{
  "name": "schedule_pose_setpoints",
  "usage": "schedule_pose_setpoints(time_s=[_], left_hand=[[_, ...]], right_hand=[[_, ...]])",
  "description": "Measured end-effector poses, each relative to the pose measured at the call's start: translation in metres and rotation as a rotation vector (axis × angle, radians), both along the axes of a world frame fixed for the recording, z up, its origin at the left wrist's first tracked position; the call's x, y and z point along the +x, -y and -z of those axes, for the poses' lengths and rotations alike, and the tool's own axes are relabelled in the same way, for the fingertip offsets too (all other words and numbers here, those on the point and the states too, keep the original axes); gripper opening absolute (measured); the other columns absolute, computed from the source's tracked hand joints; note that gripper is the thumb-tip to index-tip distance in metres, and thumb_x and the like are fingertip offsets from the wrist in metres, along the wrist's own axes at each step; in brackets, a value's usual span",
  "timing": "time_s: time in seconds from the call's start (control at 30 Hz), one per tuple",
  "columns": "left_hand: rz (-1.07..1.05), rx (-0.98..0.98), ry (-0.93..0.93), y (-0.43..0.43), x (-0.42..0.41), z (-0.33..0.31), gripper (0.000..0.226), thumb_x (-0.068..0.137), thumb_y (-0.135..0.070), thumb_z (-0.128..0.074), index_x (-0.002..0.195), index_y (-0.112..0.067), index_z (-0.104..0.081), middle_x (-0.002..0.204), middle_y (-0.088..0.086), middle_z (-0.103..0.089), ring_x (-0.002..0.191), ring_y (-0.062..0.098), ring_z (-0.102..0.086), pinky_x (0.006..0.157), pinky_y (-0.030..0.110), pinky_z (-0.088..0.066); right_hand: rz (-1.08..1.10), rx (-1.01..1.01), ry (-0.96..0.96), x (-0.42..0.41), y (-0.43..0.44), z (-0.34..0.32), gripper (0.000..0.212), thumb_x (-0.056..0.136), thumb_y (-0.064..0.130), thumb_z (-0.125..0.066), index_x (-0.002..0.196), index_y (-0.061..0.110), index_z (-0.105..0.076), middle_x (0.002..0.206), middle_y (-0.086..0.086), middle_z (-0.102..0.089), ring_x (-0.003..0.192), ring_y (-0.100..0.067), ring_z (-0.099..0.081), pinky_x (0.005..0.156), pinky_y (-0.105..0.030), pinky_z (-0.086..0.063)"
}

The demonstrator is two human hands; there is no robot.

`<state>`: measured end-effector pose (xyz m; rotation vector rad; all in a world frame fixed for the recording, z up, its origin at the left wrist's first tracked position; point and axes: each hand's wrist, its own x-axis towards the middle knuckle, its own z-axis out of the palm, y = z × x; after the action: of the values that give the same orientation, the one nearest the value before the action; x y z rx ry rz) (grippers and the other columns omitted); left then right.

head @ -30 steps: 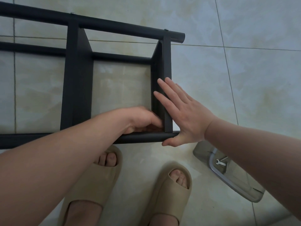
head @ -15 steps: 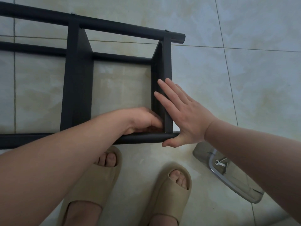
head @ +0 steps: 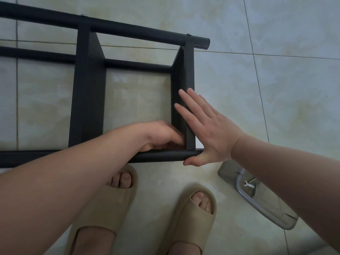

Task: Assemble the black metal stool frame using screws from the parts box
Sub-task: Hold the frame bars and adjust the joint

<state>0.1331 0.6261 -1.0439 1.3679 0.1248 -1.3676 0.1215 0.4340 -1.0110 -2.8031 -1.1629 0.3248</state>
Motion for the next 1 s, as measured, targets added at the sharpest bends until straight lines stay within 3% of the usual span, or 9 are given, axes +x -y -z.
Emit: schedule_pose_setpoints(time_s=[0.13, 0.27, 0.4, 0.47, 0.57, 0.73, 0.87, 1.0], left_hand=[[-0.032, -0.051, -0.055, -0.0010, 0.0005, 0.0004, 0.022, 0.084, 0.007, -0.058, 0.076, -0.006, -0.073, 0.075, 0.014, -0.071, 0.071, 0.023, -0.070, 0.072, 0.032, -0.056], [-0.020, -0.034, -0.029, 0.0009, 0.0001, -0.0021, 0.012, 0.087, 0.001, -0.059, 0.090, 0.001, -0.071, 0.081, 0.015, -0.072, 0.077, 0.027, -0.070, 0.072, 0.033, -0.055], [0.027, 0.017, 0.072, 0.0018, -0.0014, -0.0029, 0.024, 0.089, -0.004, -0.062, 0.108, 0.009, -0.065, 0.085, 0.016, -0.065, 0.077, 0.025, -0.061, 0.070, 0.032, -0.048], [0.026, 0.018, 0.084, 0.0012, -0.0013, -0.0026, 0.018, 0.088, -0.001, -0.061, 0.101, 0.010, -0.065, 0.081, 0.017, -0.061, 0.077, 0.027, -0.056, 0.073, 0.035, -0.044], [0.001, -0.012, 0.040, -0.0006, -0.0005, -0.0030, 0.012, 0.087, 0.005, -0.060, 0.083, -0.002, -0.069, 0.075, 0.015, -0.064, 0.075, 0.027, -0.062, 0.075, 0.035, -0.050], [-0.013, -0.023, 0.010, 0.0013, -0.0002, -0.0040, 0.013, 0.087, 0.002, -0.060, 0.095, 0.004, -0.070, 0.086, 0.018, -0.070, 0.082, 0.029, -0.068, 0.082, 0.038, -0.053], [0.028, 0.031, 0.076, 0.0023, -0.0016, -0.0050, 0.026, 0.088, -0.004, -0.061, 0.107, 0.014, -0.062, 0.088, 0.020, -0.062, 0.082, 0.029, -0.057, 0.078, 0.040, -0.043], [0.017, 0.019, 0.051, 0.0006, -0.0007, -0.0041, 0.010, 0.087, 0.002, -0.061, 0.089, 0.002, -0.070, 0.079, 0.016, -0.065, 0.079, 0.028, -0.061, 0.078, 0.040, -0.046]], right_hand=[[-0.001, -0.003, -0.001, -0.0001, 0.0000, -0.0006, 0.128, 0.075, 0.090, -0.048, 0.158, -0.003, -0.021, 0.166, -0.026, -0.005, 0.155, -0.041, 0.000, 0.123, -0.057, -0.017], [0.001, -0.011, -0.004, 0.0001, -0.0003, -0.0020, 0.128, 0.074, 0.090, -0.048, 0.158, -0.002, -0.020, 0.166, -0.026, -0.004, 0.155, -0.041, 0.000, 0.124, -0.056, -0.016], [0.003, -0.018, -0.008, 0.0001, -0.0004, -0.0026, 0.128, 0.074, 0.090, -0.049, 0.158, -0.002, -0.020, 0.166, -0.026, -0.004, 0.155, -0.041, 0.000, 0.123, -0.057, -0.017], [0.002, -0.016, -0.010, 0.0002, -0.0004, -0.0027, 0.128, 0.074, 0.090, -0.049, 0.157, -0.003, -0.021, 0.166, -0.026, -0.004, 0.155, -0.041, 0.000, 0.123, -0.057, -0.017], [0.005, -0.012, -0.010, 0.0001, -0.0009, -0.0026, 0.128, 0.074, 0.089, -0.050, 0.157, -0.003, -0.022, 0.166, -0.026, -0.005, 0.155, -0.042, -0.001, 0.123, -0.057, -0.017], [0.006, -0.007, -0.007, -0.0002, -0.0008, -0.0022, 0.128, 0.074, 0.090, -0.050, 0.157, -0.003, -0.022, 0.166, -0.026, -0.006, 0.155, -0.042, -0.001, 0.122, -0.058, -0.018], [0.002, -0.002, 0.001, -0.0002, -0.0006, -0.0015, 0.127, 0.074, 0.090, -0.049, 0.157, -0.003, -0.022, 0.165, -0.027, -0.006, 0.155, -0.042, -0.002, 0.123, -0.057, -0.017], [0.000, 0.005, 0.004, -0.0002, -0.0004, -0.0008, 0.127, 0.074, 0.089, -0.049, 0.157, -0.003, -0.023, 0.165, -0.027, -0.007, 0.155, -0.042, -0.002, 0.123, -0.057, -0.017]])
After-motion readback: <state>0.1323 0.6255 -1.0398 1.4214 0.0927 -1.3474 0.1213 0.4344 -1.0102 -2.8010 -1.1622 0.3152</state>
